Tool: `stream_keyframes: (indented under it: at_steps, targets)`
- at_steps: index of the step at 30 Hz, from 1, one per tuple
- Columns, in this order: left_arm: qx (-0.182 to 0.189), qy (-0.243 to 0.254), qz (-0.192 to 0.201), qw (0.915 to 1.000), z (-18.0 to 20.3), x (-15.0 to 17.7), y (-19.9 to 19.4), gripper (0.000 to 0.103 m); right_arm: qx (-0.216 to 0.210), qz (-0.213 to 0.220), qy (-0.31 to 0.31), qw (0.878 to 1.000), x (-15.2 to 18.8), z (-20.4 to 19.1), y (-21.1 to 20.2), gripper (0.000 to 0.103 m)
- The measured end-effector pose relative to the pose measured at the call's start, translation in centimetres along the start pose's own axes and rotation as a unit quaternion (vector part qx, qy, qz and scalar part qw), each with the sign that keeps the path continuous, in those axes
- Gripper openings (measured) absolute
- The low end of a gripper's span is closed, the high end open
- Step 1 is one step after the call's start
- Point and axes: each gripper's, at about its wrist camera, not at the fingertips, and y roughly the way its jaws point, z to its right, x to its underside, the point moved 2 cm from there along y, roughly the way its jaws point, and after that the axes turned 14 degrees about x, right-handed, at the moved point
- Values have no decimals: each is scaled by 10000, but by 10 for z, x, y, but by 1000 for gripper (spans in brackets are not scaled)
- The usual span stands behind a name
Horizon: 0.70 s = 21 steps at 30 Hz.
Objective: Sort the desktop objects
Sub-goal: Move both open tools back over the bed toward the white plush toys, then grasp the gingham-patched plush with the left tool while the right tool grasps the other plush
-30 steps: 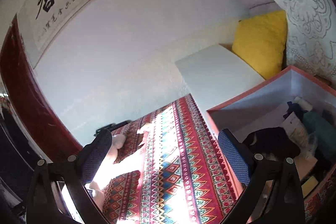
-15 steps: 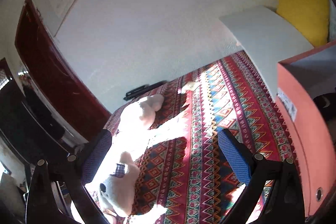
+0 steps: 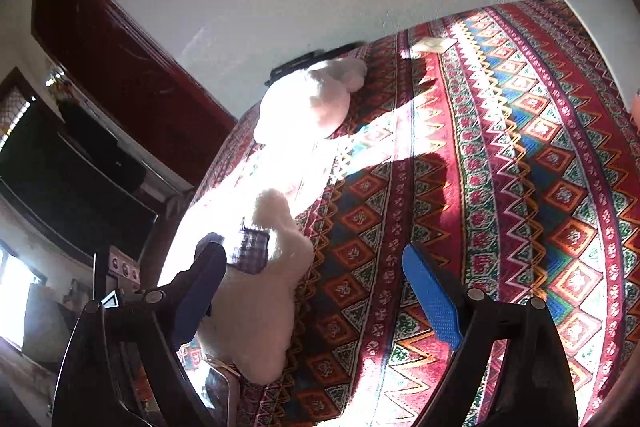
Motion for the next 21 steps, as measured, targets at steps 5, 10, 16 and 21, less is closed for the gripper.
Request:
stream_keyframes:
  at_steps: [5,10,16,21]
  targets:
    - [300,-77,-190,9993,-5,-7,23,102,280,-267,-526,9979,15,-19,37,84]
    - [697,-166,-332,9969,1,-13,45,102,331,-557,-645,9958,29,-26,67,84]
    - [614,96,-672,9958,22,-7,79,102,179,-723,-450,9962,32,-20,89,84]
    - [549,61,-504,9972,25,-7,89,97,26,-850,-210,9962,31,-9,94,86]
